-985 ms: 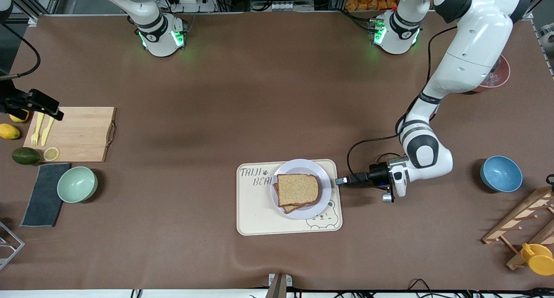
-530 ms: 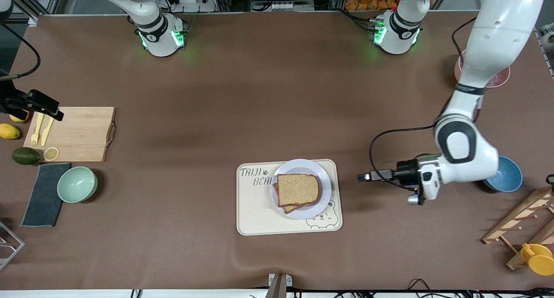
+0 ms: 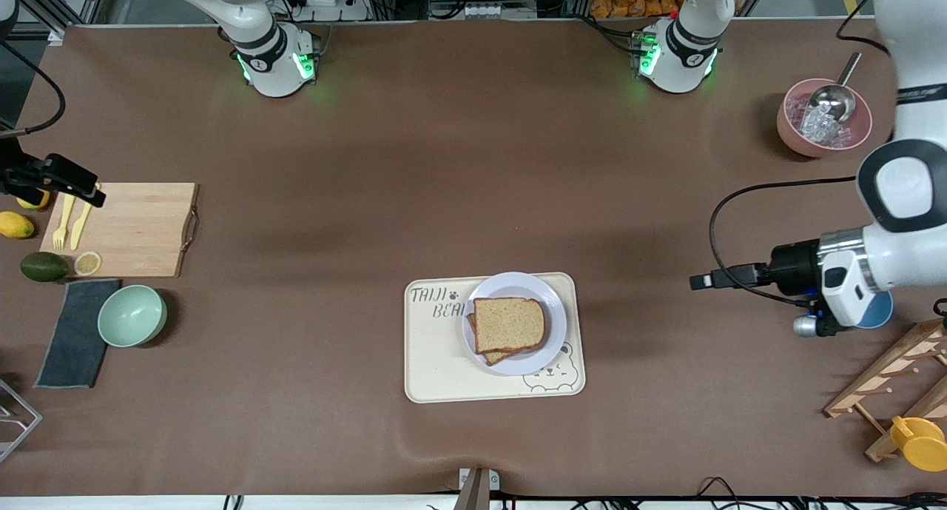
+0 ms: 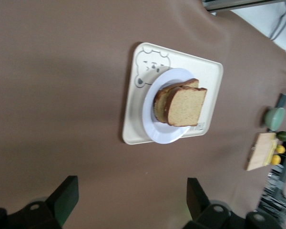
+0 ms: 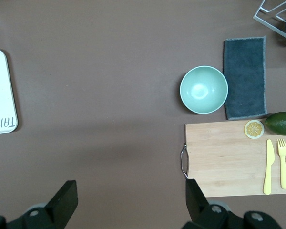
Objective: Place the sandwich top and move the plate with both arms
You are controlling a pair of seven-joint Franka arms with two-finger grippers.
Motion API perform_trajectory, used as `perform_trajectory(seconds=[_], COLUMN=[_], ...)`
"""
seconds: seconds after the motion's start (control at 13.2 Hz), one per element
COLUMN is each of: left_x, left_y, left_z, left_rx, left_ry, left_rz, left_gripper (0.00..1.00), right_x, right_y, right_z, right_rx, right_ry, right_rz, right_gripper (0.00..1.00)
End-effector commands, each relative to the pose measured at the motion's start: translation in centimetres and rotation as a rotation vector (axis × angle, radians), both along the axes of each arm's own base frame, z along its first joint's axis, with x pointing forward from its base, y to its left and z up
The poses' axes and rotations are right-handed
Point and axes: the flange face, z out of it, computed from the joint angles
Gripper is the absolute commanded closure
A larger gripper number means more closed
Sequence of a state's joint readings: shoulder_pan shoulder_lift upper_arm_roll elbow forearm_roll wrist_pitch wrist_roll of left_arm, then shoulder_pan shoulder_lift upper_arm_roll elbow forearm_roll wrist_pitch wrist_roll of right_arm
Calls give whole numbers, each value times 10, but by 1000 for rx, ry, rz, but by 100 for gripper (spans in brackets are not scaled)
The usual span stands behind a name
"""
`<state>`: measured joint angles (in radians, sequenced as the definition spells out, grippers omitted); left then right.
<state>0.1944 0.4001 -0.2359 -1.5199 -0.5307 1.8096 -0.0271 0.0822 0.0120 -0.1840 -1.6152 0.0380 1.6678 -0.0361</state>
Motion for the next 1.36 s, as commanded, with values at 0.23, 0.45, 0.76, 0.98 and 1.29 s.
perform_trajectory(seconds=[0.23,0.45,0.76,0.98,1.29], left_x=[-32,-57,-74,-92,-115], left_y=[-5,14,30,42,53], left_z=[101,136,170,196,213], left_rx=[326,470,584,601,614], left_ry=[-51,-51,-79,-98,-92], left_rz=[-64,-89,-79,-42,-71], left_gripper=[0,0,0,0,0], right_x=[1,2,2,2,3], right_y=[-1,2,-1,2,3], right_z=[1,2,2,3,6], right_rx=[7,13,13,12,10], right_ry=[-3,-7,-5,-8,-14], right_rz=[-8,-7,-10,-6,-2], right_gripper=[0,0,0,0,0])
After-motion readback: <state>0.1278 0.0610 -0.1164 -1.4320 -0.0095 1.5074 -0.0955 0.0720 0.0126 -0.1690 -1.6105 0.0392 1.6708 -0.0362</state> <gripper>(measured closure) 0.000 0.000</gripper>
